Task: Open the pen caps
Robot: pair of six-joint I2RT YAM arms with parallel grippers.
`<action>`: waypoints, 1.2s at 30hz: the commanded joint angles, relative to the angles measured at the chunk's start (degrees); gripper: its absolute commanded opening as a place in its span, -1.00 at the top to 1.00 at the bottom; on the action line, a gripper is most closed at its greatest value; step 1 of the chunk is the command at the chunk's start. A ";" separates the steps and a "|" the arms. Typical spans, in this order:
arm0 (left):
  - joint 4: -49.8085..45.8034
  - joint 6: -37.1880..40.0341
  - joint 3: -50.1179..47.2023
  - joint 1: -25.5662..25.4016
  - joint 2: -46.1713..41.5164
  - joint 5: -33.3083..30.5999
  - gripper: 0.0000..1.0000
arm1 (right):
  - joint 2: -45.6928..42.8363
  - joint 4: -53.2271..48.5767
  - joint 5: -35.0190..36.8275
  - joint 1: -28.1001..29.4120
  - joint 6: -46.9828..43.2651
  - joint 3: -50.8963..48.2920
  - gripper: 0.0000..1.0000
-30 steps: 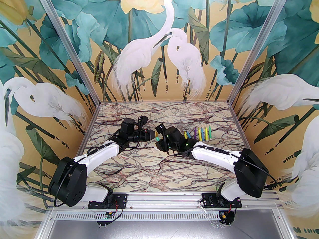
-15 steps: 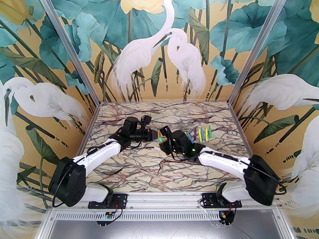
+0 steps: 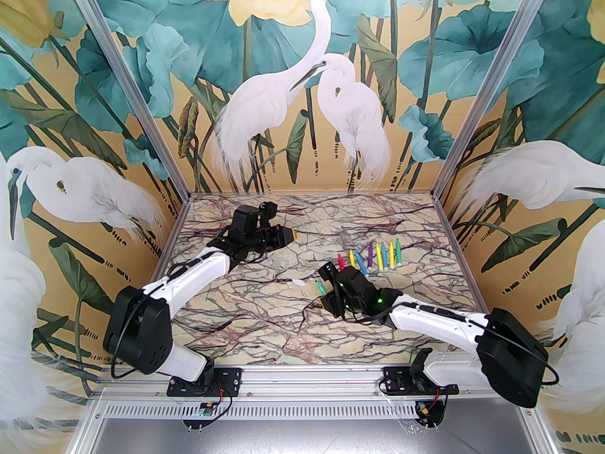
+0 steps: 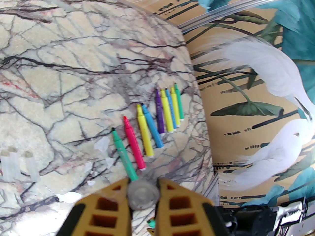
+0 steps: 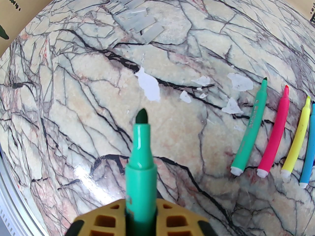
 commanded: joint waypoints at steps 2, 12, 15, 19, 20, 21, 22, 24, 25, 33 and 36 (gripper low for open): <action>-11.64 6.77 3.73 -1.50 6.64 -8.80 1.00 | 4.97 0.22 2.89 -2.52 3.18 3.35 1.00; -17.14 10.05 7.18 -4.08 17.28 -14.73 1.00 | 18.60 -2.56 5.23 -7.92 9.52 15.22 0.99; -17.95 10.42 8.10 -4.20 20.04 -16.51 1.00 | 22.06 -3.39 4.99 -8.99 10.43 17.58 0.92; -18.31 10.59 8.70 -4.27 21.98 -17.67 1.00 | 25.75 -3.51 4.13 -9.50 10.55 19.61 0.82; -18.46 10.76 8.78 -4.24 22.25 -18.05 1.00 | 26.45 -3.89 4.12 -9.50 10.53 20.16 0.79; -18.69 10.88 9.02 -4.24 22.50 -18.24 1.00 | 27.21 -4.26 4.20 -9.44 10.54 20.82 0.78; -19.02 11.05 9.22 -4.22 22.77 -18.34 1.00 | 27.96 -4.70 4.40 -9.45 10.52 21.39 0.76; -19.47 11.43 9.67 -4.29 23.28 -18.15 1.00 | 29.10 -5.23 4.68 -9.62 10.60 22.41 0.72; -19.64 11.60 9.85 -4.27 23.48 -18.17 0.99 | 29.58 -5.44 4.64 -9.65 10.67 22.77 0.71; -19.72 12.55 9.47 -4.26 23.71 -17.99 0.71 | 30.69 -6.78 4.64 -10.53 10.80 24.04 0.47; -19.71 12.85 9.20 -4.26 23.38 -18.02 0.61 | 30.55 -7.40 4.64 -10.59 10.32 24.37 0.42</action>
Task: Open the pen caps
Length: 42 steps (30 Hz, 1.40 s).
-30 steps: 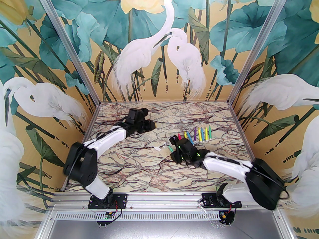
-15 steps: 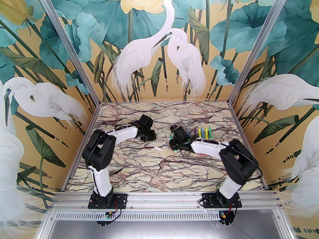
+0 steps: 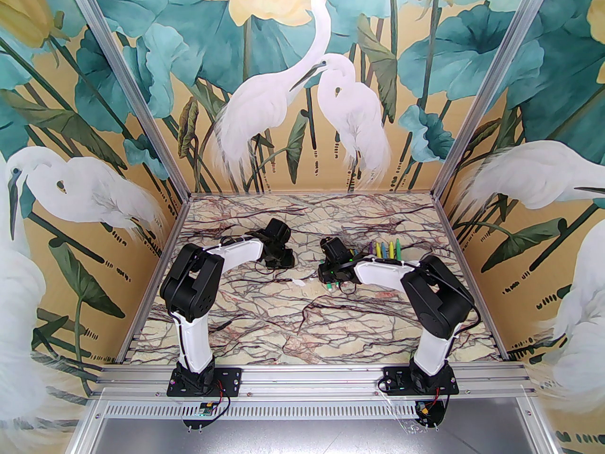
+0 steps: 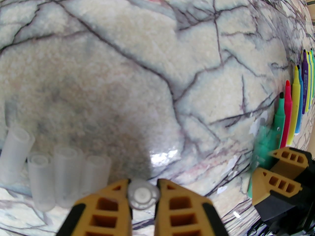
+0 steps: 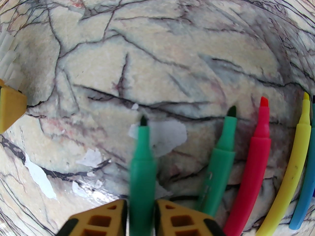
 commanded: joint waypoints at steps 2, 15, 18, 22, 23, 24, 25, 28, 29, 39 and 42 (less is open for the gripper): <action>-0.98 1.27 0.03 -0.16 0.25 -0.84 0.54 | 0.16 -2.04 0.58 -0.34 -0.22 1.40 0.39; 10.72 4.39 -10.13 0.42 -13.53 2.06 -0.34 | -13.56 6.85 -22.47 -9.93 -4.59 -7.80 0.07; 15.71 5.03 -14.96 1.70 -18.59 3.66 -0.52 | -17.12 10.58 -29.06 -13.63 -4.29 -11.13 -0.02; 22.12 6.05 -22.56 6.55 -25.42 5.10 -0.66 | -21.11 13.21 -34.65 -18.29 -4.34 -14.33 -0.07; 23.36 6.20 -24.21 7.98 -26.82 5.06 -0.68 | -21.70 13.08 -35.06 -19.09 -4.69 -14.69 -0.07; 24.75 6.65 -26.00 9.84 -28.32 5.11 -0.69 | -22.31 12.59 -35.16 -19.81 -5.22 -14.82 -0.09; 26.26 7.32 -27.84 11.50 -29.83 3.96 -0.70 | -22.79 12.04 -34.88 -20.47 -5.79 -14.89 -0.09; 28.97 8.50 -31.33 15.02 -33.45 -2.38 -0.84 | -24.02 10.04 -32.26 -22.03 -8.55 -14.63 -0.12; 29.96 8.47 -31.93 16.45 -34.46 -2.33 -0.91 | -24.41 9.28 -30.95 -22.57 -9.63 -14.43 -0.13; 47.51 20.02 -40.44 24.19 -37.10 -15.35 -0.99 | -32.09 15.43 -13.07 -27.98 -20.48 -18.41 -0.99; 58.66 18.60 -45.26 27.65 -34.82 -14.51 -0.99 | -32.62 18.89 -9.73 -31.06 -21.60 -19.93 -0.98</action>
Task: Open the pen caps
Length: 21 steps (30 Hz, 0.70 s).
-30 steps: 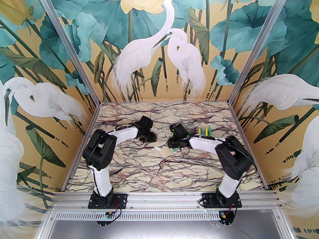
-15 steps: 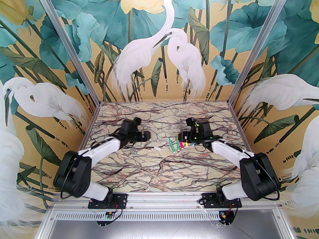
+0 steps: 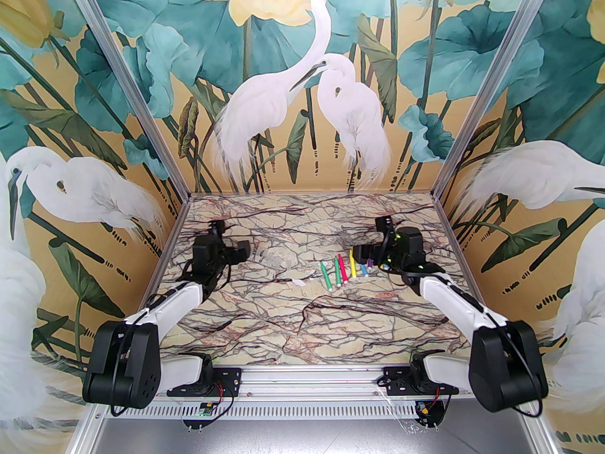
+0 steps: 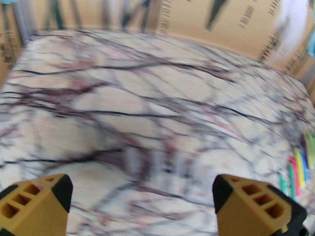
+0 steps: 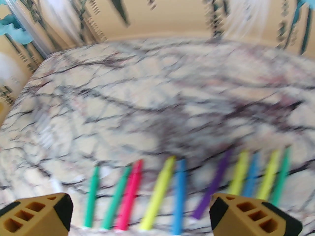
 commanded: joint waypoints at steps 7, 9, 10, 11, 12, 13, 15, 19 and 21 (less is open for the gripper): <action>31.89 -0.02 -7.97 6.17 10.43 3.99 -1.00 | 2.91 26.24 8.85 -10.52 -1.85 -11.55 -0.99; 35.51 1.02 -8.95 6.18 12.62 7.63 -0.99 | 5.82 34.32 9.35 -11.37 -2.82 -14.41 -0.99; 38.44 0.84 -9.88 6.18 14.18 7.56 -0.99 | 7.37 39.27 10.09 -11.37 -3.35 -16.14 -0.99; 41.41 0.92 -10.58 6.20 15.12 7.68 -0.99 | 8.63 42.90 10.42 -11.42 -3.52 -17.30 -0.99; 41.25 0.88 -11.10 6.26 14.41 8.03 -0.99 | 9.83 45.74 10.91 -11.37 -3.60 -18.35 -0.99; 41.22 0.92 -11.17 6.26 14.41 7.59 -0.99 | 11.01 47.92 11.55 -11.37 -3.50 -18.86 -0.98; 40.84 0.97 -10.85 6.27 14.47 7.49 -0.99 | 13.77 51.36 12.24 -11.37 -3.36 -19.44 -0.99; 39.14 0.87 -9.83 6.26 14.71 7.10 -0.99 | 15.98 50.57 15.89 -11.37 -1.86 -18.30 -0.98; 38.93 0.87 -9.72 6.26 14.73 7.10 -0.99 | 16.24 50.74 16.52 -11.37 -1.49 -17.98 -0.98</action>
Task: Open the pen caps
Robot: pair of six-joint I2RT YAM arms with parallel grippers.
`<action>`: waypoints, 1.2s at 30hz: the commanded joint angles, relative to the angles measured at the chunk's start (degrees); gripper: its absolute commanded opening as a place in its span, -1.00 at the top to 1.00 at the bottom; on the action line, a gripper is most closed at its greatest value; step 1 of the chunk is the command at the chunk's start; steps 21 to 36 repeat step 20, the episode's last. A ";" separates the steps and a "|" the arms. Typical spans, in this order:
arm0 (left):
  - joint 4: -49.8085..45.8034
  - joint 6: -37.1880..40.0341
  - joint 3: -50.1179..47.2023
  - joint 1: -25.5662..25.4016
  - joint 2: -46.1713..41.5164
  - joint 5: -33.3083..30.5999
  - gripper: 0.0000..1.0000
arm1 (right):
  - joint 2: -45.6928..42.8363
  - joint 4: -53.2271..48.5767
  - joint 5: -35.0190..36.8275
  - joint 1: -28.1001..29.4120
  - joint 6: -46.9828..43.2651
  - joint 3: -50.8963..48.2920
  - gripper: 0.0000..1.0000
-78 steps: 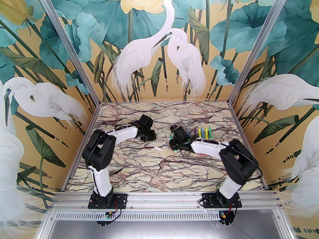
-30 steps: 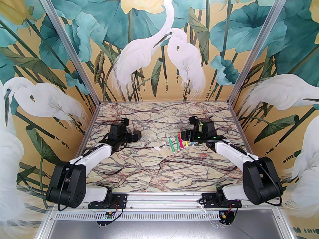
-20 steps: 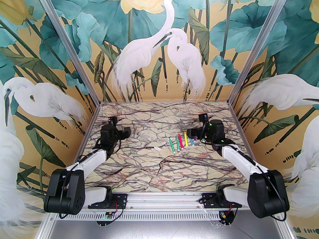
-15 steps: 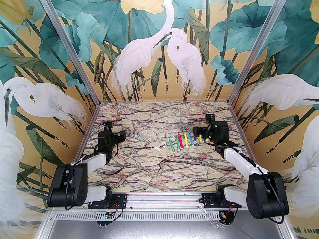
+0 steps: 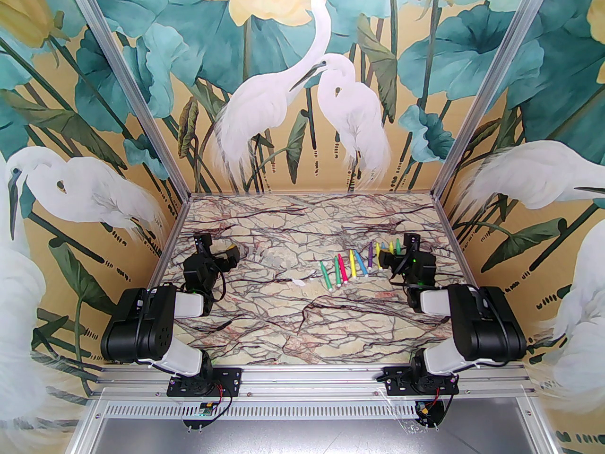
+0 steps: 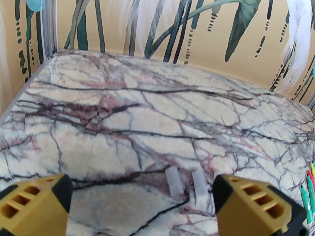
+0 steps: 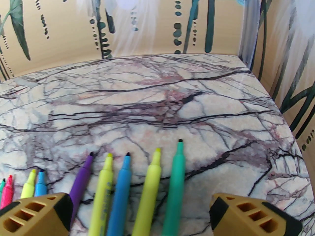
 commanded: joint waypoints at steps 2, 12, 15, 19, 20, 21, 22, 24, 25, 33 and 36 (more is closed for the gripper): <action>1.33 0.52 1.03 0.21 0.64 0.88 -0.99 | -0.12 4.31 3.49 0.10 1.07 1.19 -0.98; 0.82 0.63 1.27 -0.05 0.64 0.33 -0.99 | -0.14 3.44 3.66 0.37 0.77 1.53 -0.98; 0.69 0.72 1.39 -0.09 0.66 0.12 -0.99 | -0.07 3.12 3.32 0.45 0.56 1.83 -0.98; 0.72 0.72 1.34 -0.14 0.64 0.07 -0.99 | -0.06 2.74 4.24 1.11 0.00 1.95 -0.99; 0.72 0.72 1.35 -0.14 0.68 -0.01 -0.99 | -0.05 2.70 4.43 1.16 -0.02 1.97 -0.98; 0.72 0.72 1.35 -0.14 0.68 -0.01 -0.99 | -0.05 2.70 4.43 1.16 -0.02 1.97 -0.98; 0.72 0.72 1.35 -0.14 0.68 -0.01 -0.99 | -0.05 2.70 4.43 1.16 -0.02 1.97 -0.98; 0.72 0.72 1.35 -0.14 0.68 -0.01 -0.99 | -0.05 2.70 4.43 1.16 -0.02 1.97 -0.98; 0.72 0.72 1.35 -0.14 0.68 -0.01 -0.99 | -0.05 2.70 4.43 1.16 -0.02 1.97 -0.98; 0.72 0.72 1.35 -0.14 0.68 -0.01 -0.99 | -0.05 2.70 4.43 1.16 -0.02 1.97 -0.98; 0.72 0.72 1.35 -0.14 0.68 -0.01 -0.99 | -0.05 2.70 4.43 1.16 -0.02 1.97 -0.98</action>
